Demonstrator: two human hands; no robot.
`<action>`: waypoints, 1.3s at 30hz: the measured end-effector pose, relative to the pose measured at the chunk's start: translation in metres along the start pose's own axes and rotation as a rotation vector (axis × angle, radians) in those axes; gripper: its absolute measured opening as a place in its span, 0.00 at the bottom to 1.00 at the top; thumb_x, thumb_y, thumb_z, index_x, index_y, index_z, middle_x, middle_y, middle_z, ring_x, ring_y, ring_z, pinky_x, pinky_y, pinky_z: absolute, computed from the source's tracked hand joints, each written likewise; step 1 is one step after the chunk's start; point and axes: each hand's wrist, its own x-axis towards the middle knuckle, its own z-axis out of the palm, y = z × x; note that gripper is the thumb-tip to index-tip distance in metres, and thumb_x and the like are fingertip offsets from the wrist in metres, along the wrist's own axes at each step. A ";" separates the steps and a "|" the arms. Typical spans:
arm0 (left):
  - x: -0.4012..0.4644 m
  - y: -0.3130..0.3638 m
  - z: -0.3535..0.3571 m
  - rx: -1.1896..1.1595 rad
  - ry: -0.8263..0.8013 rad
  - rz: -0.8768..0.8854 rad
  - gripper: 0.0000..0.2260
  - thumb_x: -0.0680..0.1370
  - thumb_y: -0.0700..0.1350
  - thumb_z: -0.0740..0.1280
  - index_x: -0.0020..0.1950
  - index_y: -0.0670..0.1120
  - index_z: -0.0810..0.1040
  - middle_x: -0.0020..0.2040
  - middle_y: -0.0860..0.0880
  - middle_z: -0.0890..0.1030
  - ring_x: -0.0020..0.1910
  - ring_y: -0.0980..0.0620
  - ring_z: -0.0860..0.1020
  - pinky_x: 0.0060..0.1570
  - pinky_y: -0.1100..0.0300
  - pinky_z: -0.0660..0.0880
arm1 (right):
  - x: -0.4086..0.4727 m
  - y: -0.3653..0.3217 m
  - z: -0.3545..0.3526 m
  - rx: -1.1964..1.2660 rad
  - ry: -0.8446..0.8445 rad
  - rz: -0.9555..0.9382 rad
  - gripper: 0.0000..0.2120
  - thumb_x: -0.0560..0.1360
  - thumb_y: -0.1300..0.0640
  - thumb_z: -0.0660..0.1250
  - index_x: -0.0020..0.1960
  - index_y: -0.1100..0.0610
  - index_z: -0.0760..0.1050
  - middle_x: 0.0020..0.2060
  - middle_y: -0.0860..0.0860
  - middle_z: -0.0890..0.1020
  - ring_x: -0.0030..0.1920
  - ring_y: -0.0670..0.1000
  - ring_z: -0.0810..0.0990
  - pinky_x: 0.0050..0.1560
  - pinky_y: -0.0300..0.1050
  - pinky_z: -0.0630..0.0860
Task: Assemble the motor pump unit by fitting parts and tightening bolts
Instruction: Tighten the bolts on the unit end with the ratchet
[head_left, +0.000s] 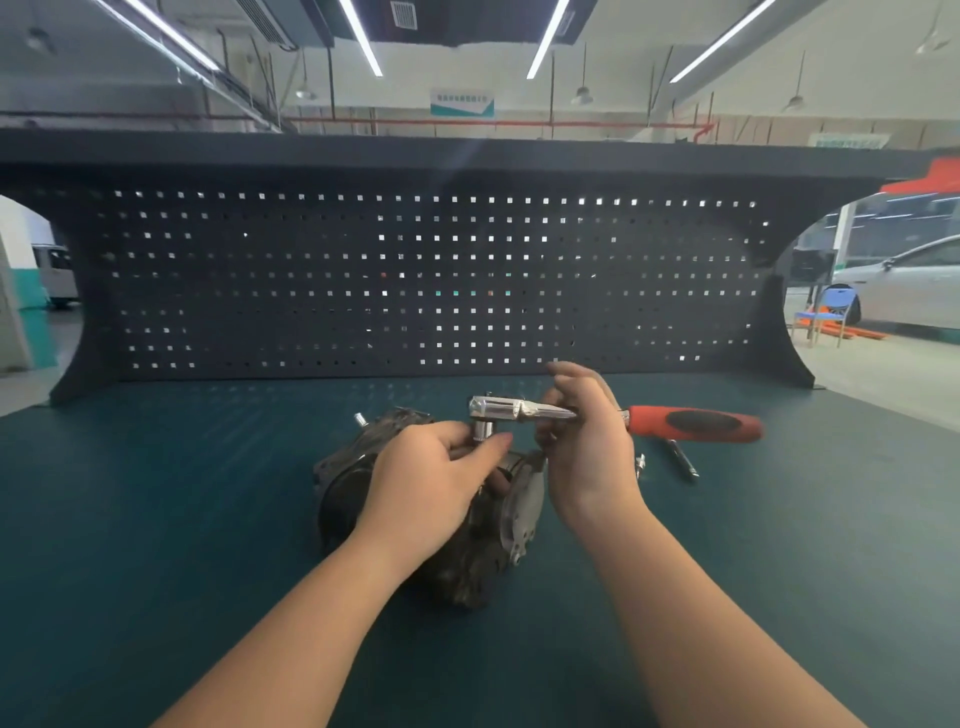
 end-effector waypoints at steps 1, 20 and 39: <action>0.000 0.000 0.000 -0.013 -0.004 -0.003 0.08 0.76 0.56 0.68 0.38 0.57 0.82 0.31 0.54 0.83 0.31 0.57 0.79 0.40 0.54 0.76 | -0.003 -0.003 0.002 -0.022 -0.005 -0.058 0.08 0.70 0.59 0.62 0.39 0.51 0.78 0.28 0.44 0.72 0.30 0.44 0.69 0.35 0.38 0.67; -0.001 0.007 -0.003 -0.036 -0.039 0.002 0.10 0.76 0.53 0.69 0.35 0.56 0.82 0.27 0.58 0.80 0.29 0.64 0.75 0.37 0.58 0.68 | -0.007 0.003 -0.005 -0.394 0.037 -0.517 0.08 0.67 0.55 0.56 0.39 0.48 0.73 0.32 0.42 0.73 0.35 0.40 0.71 0.37 0.31 0.67; -0.003 0.009 -0.002 -0.139 -0.006 -0.066 0.06 0.71 0.54 0.72 0.38 0.53 0.85 0.31 0.56 0.83 0.33 0.57 0.80 0.39 0.52 0.78 | -0.020 -0.010 0.018 -0.579 0.021 -0.725 0.21 0.65 0.61 0.58 0.47 0.35 0.65 0.33 0.40 0.70 0.41 0.53 0.73 0.47 0.39 0.70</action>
